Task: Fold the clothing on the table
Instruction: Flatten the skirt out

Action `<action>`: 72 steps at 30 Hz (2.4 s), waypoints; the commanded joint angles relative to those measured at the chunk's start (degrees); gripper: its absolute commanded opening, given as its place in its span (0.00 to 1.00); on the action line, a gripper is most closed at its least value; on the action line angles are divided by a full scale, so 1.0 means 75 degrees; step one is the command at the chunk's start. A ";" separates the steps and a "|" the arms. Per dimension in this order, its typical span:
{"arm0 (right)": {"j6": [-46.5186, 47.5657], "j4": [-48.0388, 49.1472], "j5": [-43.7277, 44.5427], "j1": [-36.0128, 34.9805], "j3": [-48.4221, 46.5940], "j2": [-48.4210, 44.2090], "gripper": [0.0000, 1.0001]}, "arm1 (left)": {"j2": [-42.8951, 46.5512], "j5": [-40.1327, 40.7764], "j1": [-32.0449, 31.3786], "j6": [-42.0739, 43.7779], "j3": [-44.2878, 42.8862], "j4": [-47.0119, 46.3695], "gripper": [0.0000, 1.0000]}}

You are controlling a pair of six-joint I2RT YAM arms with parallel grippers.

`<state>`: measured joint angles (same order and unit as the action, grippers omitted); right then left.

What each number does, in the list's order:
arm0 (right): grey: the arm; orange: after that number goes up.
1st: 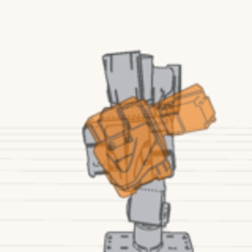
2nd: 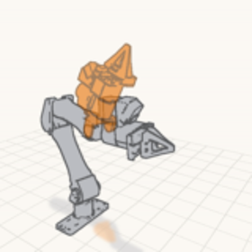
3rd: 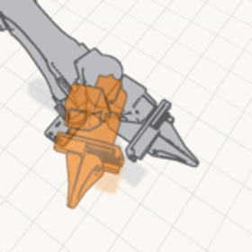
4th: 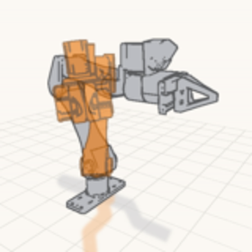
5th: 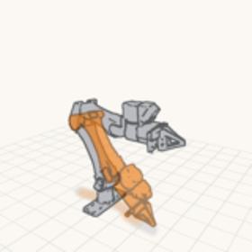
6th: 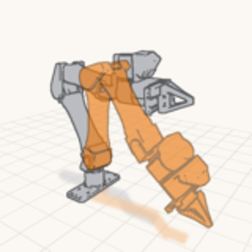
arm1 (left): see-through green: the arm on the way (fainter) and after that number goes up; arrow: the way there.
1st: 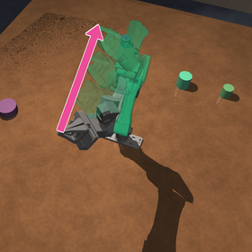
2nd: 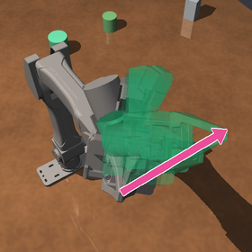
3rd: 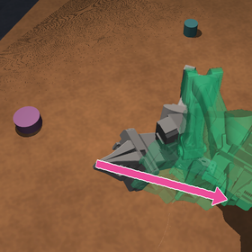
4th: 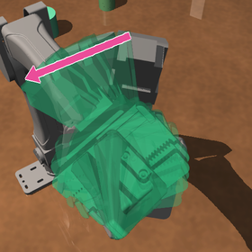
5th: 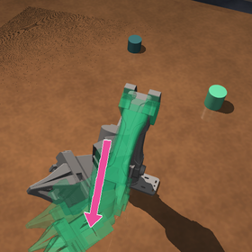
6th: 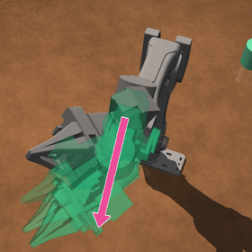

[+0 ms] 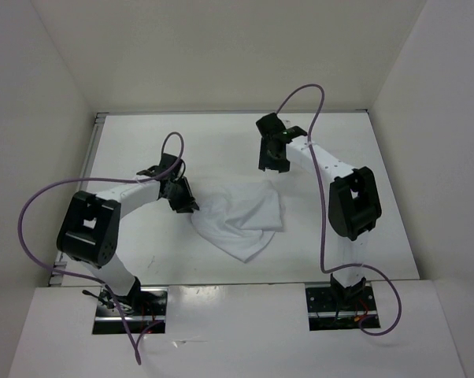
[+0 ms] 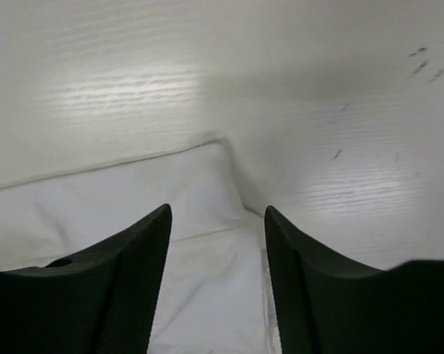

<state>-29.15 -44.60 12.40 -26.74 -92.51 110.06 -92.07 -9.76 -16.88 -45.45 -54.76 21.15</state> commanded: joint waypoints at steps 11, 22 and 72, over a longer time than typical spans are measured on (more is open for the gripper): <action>0.0382 0.0661 0.0410 0.0600 0.0112 -0.0050 0.63 | 0.0089 0.1360 -0.0010 -0.0514 -0.0269 -0.0335 0.73; 0.0522 0.1107 -0.0880 0.1175 0.0335 0.0314 0.60 | -0.0625 0.1278 -0.0010 -0.0678 -0.0339 -0.0921 0.56; 0.0616 0.0112 -0.3635 0.2476 -0.3235 -0.1009 0.00 | -0.0956 -0.0829 0.0808 0.0681 -0.5434 -0.0756 0.00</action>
<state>-26.57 -38.96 -17.56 -8.58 -109.91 108.22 -102.63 -11.42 -12.82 -43.66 -90.06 15.20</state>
